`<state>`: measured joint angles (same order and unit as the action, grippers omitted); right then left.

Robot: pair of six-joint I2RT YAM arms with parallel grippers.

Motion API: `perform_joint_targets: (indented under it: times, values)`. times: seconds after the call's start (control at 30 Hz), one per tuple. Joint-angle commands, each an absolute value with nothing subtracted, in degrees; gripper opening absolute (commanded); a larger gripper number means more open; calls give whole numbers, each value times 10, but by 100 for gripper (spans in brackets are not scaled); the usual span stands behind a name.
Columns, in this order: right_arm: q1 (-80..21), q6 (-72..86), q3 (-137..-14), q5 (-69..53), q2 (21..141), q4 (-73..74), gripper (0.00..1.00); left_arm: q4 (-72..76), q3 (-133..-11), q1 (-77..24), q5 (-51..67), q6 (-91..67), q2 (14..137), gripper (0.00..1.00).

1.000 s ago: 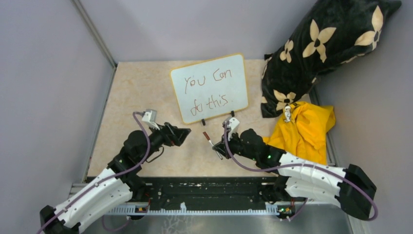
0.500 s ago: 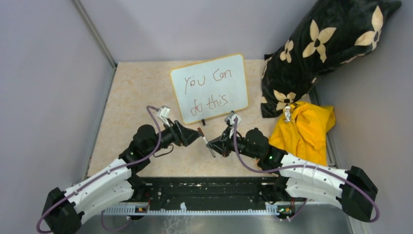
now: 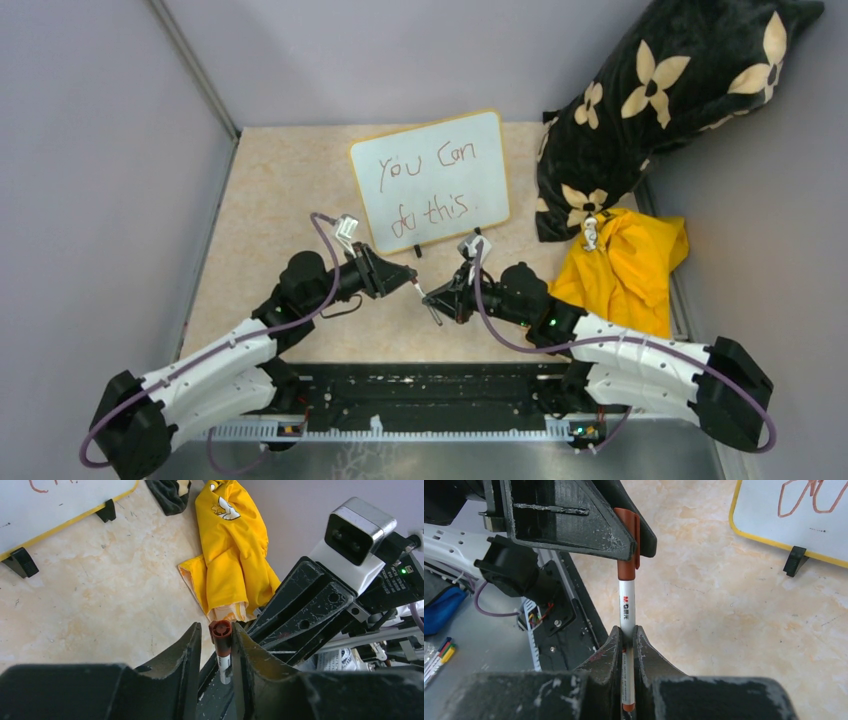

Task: Write a sentence on the whiteboard
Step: Place the whiteboard marker at the center of the board.

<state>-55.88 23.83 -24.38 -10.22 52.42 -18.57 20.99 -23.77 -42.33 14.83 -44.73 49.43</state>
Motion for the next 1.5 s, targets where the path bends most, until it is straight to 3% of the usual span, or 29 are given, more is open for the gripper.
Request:
perform_joint_targets:
  times: [0.0,0.17,0.27,0.3,0.4,0.43,0.5,0.67,0.83,1.0,1.47]
  values:
    - [-566,242,-269,-101,529,-229,0,234,-253,-423,171,-452,500,29]
    - [-567,244,-271,-91,530,-233,0,242,-246,-423,184,-460,509,6]
    - [-567,243,-274,-90,531,-229,0,244,-241,-423,185,-464,510,8]
    - [-567,241,-275,-91,531,-223,0,240,-242,-423,183,-465,507,17]
    - [-567,230,-281,-86,530,-191,0,213,-250,-423,149,-452,485,62]
    - [-567,226,-285,-82,530,-177,0,202,-252,-423,134,-448,473,71]
    - [-567,218,-289,-70,531,-152,0,178,-255,-423,96,-440,448,83]
    - [-567,204,-306,-17,557,-91,0,61,-298,-423,-6,-373,387,99]
    - [-563,191,-385,53,678,62,0,-81,-369,-423,-140,-269,355,99]
    - [-556,210,-405,52,754,75,0,-114,-370,-423,-218,-207,331,99]
    - [-537,231,-411,50,851,89,0,-100,-326,-423,-221,-199,294,99]
